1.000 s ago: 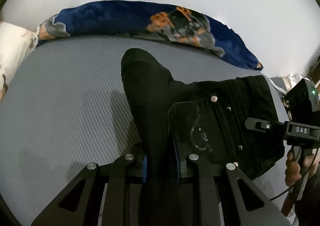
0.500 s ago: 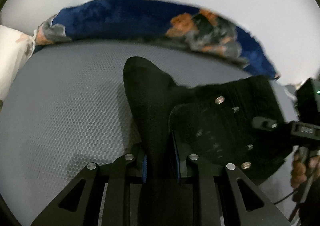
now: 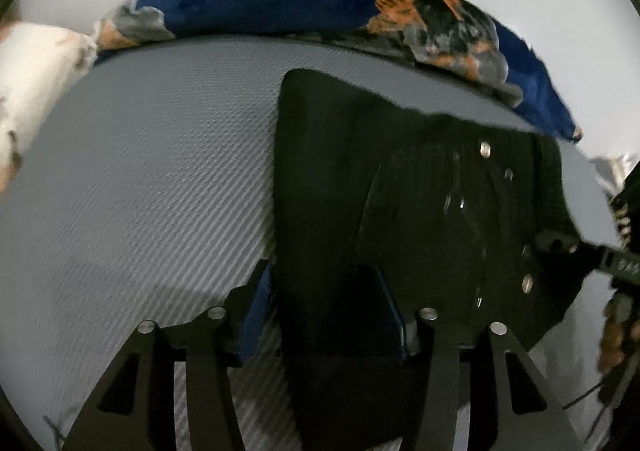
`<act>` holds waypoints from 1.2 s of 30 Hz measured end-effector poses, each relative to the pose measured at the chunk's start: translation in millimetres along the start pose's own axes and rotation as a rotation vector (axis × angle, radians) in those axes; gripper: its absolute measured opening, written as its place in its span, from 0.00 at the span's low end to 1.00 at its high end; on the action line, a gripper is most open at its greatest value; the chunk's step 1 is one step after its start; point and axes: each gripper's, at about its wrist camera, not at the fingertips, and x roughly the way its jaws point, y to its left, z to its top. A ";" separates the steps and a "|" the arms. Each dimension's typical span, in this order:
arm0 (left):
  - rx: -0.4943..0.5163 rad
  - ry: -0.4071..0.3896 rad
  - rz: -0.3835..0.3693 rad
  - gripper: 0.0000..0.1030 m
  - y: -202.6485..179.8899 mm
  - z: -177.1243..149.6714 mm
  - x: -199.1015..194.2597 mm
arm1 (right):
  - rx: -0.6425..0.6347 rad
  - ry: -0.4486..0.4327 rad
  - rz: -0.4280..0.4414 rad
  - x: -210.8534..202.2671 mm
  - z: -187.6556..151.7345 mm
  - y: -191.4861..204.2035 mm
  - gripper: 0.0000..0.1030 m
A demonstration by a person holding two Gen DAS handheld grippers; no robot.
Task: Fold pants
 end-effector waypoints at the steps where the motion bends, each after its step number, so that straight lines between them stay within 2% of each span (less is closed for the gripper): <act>1: 0.011 -0.006 0.018 0.50 -2.0 -6.6 -6.4 | 0.000 -0.005 -0.012 -2.9 -3.7 2.5 0.50; 7: 0.039 -0.031 0.092 0.51 -12.5 -42.6 -45.1 | -0.057 -0.102 -0.123 -42.2 -28.8 20.9 0.51; 9: 0.038 -0.051 0.105 0.57 -16.3 -51.6 -59.0 | -0.091 -0.132 -0.146 -56.7 -42.3 32.1 0.51; 11: 0.038 -0.074 0.109 0.64 -21.2 -60.7 -73.2 | -0.116 -0.158 -0.183 -67.6 -56.6 41.3 0.56; 12: 0.035 -0.083 0.110 0.64 -23.5 -65.2 -79.1 | -0.126 -0.168 -0.193 -71.0 -62.6 45.3 0.61; 16: 0.032 -0.095 0.104 0.66 -32.0 -81.6 -97.0 | -0.186 -0.191 -0.239 -80.5 -92.0 66.5 0.64; 22: 0.043 -0.119 0.123 0.70 -38.0 -104.9 -113.8 | -0.184 -0.227 -0.237 -88.1 -122.7 81.3 0.73; 31: 0.074 -0.160 0.142 0.70 -41.8 -115.6 -119.8 | -0.190 -0.241 -0.267 -82.9 -145.8 100.2 0.73; 36: 0.079 -0.148 0.133 0.70 -41.6 -117.8 -115.9 | -0.199 -0.242 -0.272 -82.0 -150.6 107.2 0.73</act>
